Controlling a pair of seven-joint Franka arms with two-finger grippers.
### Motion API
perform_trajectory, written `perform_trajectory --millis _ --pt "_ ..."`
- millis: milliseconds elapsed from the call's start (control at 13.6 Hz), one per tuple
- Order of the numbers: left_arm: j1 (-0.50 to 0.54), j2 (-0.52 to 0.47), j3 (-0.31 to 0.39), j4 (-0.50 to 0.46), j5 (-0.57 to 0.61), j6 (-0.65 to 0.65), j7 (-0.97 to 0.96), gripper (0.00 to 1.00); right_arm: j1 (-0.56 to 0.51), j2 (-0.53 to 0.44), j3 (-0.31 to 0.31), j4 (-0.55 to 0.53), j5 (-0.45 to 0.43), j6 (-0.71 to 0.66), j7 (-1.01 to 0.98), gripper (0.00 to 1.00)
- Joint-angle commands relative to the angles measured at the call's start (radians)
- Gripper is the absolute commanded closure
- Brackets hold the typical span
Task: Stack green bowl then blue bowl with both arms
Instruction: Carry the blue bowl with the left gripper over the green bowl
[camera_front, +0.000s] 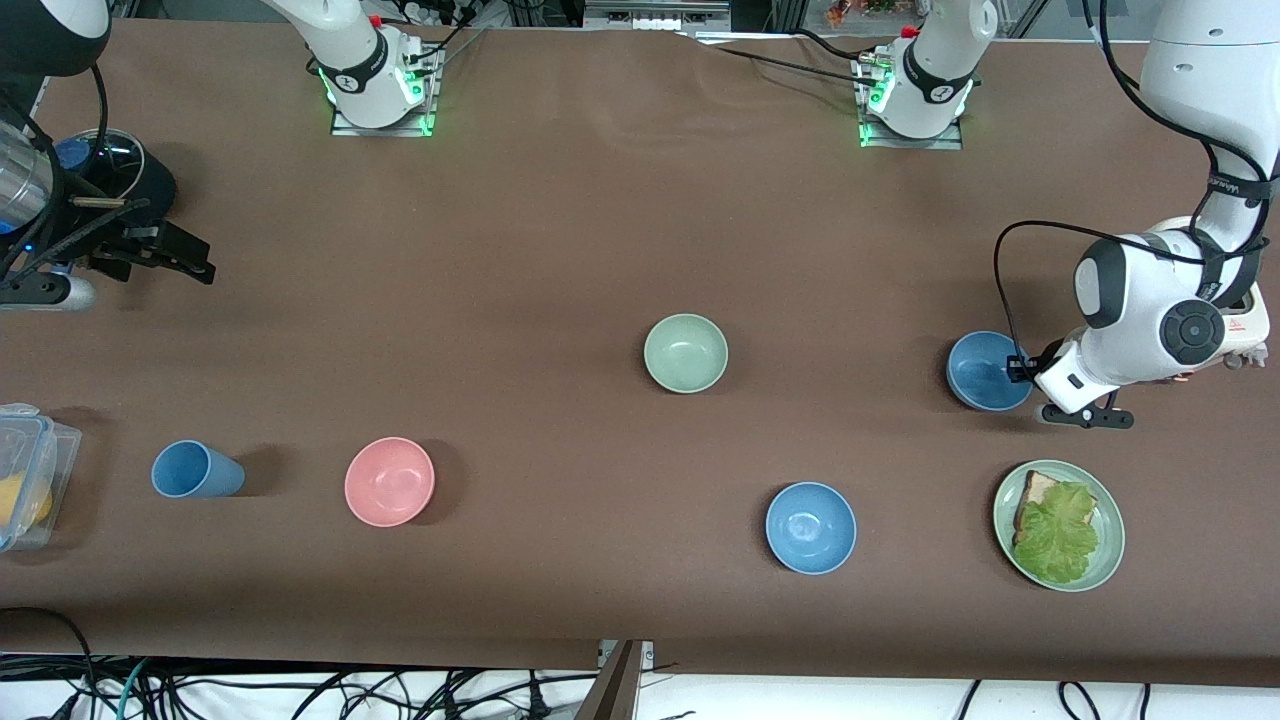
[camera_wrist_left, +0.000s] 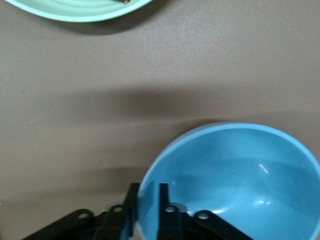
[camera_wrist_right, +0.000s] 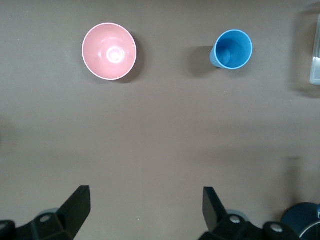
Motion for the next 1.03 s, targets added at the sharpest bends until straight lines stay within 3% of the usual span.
perform_trajectory --millis 0,221,368,662,957 --pt "0.01 -0.031 -0.005 -0.025 0.024 0.004 0.013 1.0 -0.009 0.003 -0.007 0.013 0.004 -0.016 -0.034 0.01" --pt "0.008 -0.066 -0.011 0.018 0.023 -0.06 0.006 1.0 -0.007 0.001 -0.008 0.013 0.002 -0.016 -0.051 0.01" --pt "-0.009 -0.089 -0.037 0.087 0.015 -0.172 -0.003 1.0 -0.007 0.001 -0.006 0.013 0.004 -0.017 -0.051 0.01" --pt "-0.018 -0.088 -0.208 0.3 0.011 -0.494 -0.061 1.0 -0.007 0.003 -0.006 0.013 0.002 -0.016 -0.051 0.01" --pt "-0.036 -0.08 -0.38 0.349 -0.095 -0.558 -0.313 1.0 -0.006 0.001 -0.006 0.013 0.002 -0.017 -0.051 0.01"
